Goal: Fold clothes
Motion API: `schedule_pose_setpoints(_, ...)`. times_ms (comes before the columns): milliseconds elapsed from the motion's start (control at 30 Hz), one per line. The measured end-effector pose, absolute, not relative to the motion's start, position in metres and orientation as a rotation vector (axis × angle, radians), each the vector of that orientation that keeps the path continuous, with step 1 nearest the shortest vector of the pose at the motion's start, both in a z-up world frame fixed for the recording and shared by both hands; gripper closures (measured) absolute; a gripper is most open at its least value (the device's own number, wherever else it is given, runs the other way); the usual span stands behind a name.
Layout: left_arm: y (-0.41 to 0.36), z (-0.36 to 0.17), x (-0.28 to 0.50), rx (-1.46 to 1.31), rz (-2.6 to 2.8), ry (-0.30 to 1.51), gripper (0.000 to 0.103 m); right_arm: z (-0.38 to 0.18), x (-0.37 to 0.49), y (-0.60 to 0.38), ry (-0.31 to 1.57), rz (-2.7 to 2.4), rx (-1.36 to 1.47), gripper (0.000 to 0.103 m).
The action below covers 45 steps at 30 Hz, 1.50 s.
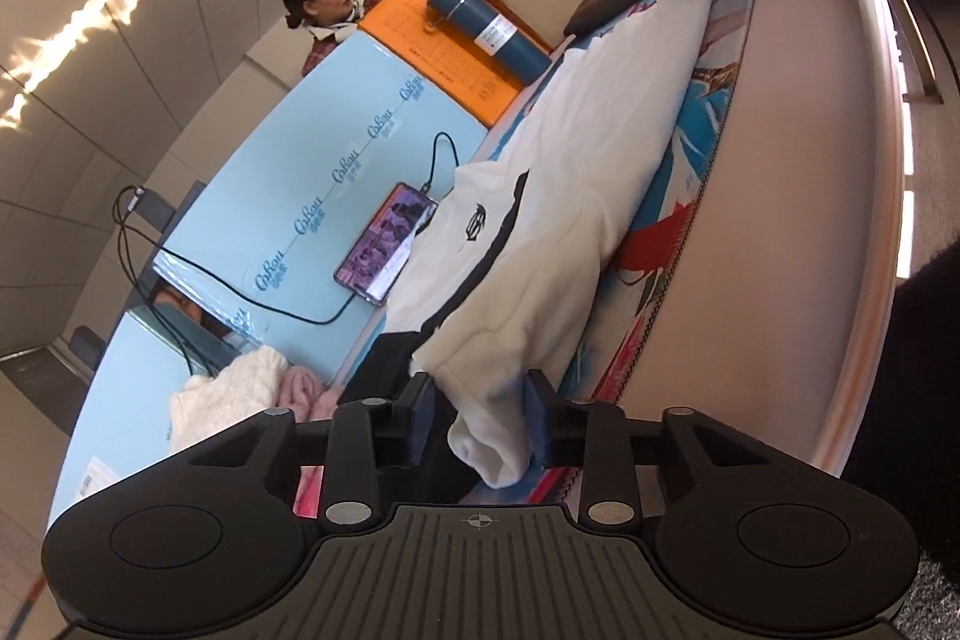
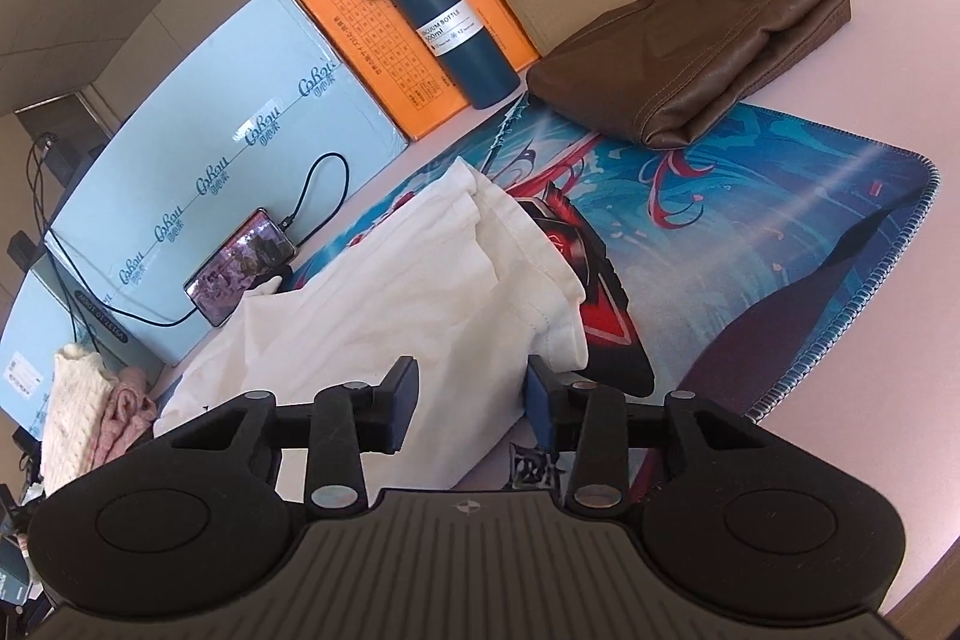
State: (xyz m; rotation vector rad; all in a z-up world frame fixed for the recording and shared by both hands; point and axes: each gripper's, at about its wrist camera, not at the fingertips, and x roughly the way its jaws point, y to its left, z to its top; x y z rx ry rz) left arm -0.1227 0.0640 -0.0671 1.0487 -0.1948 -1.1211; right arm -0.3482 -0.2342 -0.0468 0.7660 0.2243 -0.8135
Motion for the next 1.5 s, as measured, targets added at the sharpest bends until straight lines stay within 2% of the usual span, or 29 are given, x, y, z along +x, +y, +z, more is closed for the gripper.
schedule_pose_setpoints(33,0.065,-0.067,-0.122,1.051,-1.116,-0.189,0.085,-0.049,-0.348,-0.232,0.226,-0.821,0.735,0.081)
schedule_pose_setpoints(133,0.068,-0.06,-0.121,1.015,-1.121,-0.18,0.095,-0.054,-0.358,-0.238,0.191,-0.804,0.79,0.088)
schedule_pose_setpoints(167,0.069,-0.057,-0.122,1.0,-1.129,-0.173,0.098,-0.054,-0.361,-0.24,0.18,-0.797,0.813,0.094)
schedule_pose_setpoints(200,0.071,-0.052,-0.124,0.977,-1.147,-0.158,0.098,-0.052,-0.365,-0.24,0.164,-0.796,0.813,0.097)
schedule_pose_setpoints(367,0.078,-0.036,-0.14,0.919,-1.229,-0.148,0.099,-0.045,-0.38,-0.24,0.12,-0.82,0.766,0.097)
schedule_pose_setpoints(500,0.078,-0.045,-0.126,0.945,-1.199,-0.009,0.098,-0.052,-0.384,-0.248,0.191,-0.826,0.793,0.097)
schedule_pose_setpoints(533,0.08,-0.049,-0.121,0.95,-1.177,0.026,0.09,-0.052,-0.384,-0.247,0.215,-0.826,0.78,0.096)
schedule_pose_setpoints(600,0.087,-0.051,-0.112,0.93,-1.13,0.056,0.089,-0.049,-0.385,-0.241,0.236,-0.866,0.697,0.086)
schedule_pose_setpoints(633,0.091,-0.05,-0.109,0.909,-1.115,0.063,0.085,-0.045,-0.386,-0.238,0.244,-0.927,0.634,0.065)
schedule_pose_setpoints(667,0.095,-0.047,-0.105,0.873,-1.1,0.057,0.077,-0.042,-0.386,-0.235,0.251,-0.99,0.568,0.043)
schedule_pose_setpoints(700,0.098,-0.042,-0.1,0.82,-1.087,0.045,0.069,-0.039,-0.387,-0.234,0.252,-1.055,0.509,0.04)
schedule_pose_setpoints(767,0.098,-0.031,-0.091,0.71,-1.072,0.021,0.024,-0.034,-0.386,-0.236,0.26,-1.121,0.424,0.04)
schedule_pose_setpoints(800,0.097,-0.025,-0.086,0.658,-1.075,0.012,0.02,-0.032,-0.386,-0.241,0.252,-1.126,0.408,0.04)
schedule_pose_setpoints(933,0.069,-0.002,-0.06,0.524,-1.159,-0.024,0.019,-0.021,-0.371,-0.26,0.216,-1.042,0.445,0.028)
schedule_pose_setpoints(1033,0.035,0.011,-0.036,0.477,-1.204,-0.035,0.003,-0.008,-0.347,-0.277,0.196,-0.93,0.494,0.025)
schedule_pose_setpoints(1267,-0.071,0.026,0.013,0.44,-1.08,-0.067,0.002,0.024,-0.272,-0.321,0.188,-0.708,0.661,0.014)
schedule_pose_setpoints(1367,-0.118,0.031,0.042,0.452,-1.165,0.082,0.002,0.028,-0.233,-0.338,0.207,-0.662,0.712,0.011)
schedule_pose_setpoints(1433,-0.154,0.025,0.07,0.417,-1.226,0.273,0.002,0.026,-0.208,-0.349,0.217,-0.626,0.722,0.009)
schedule_pose_setpoints(1500,-0.181,0.016,0.09,0.393,-1.221,0.389,0.002,0.016,-0.188,-0.356,0.228,-0.595,0.706,0.009)
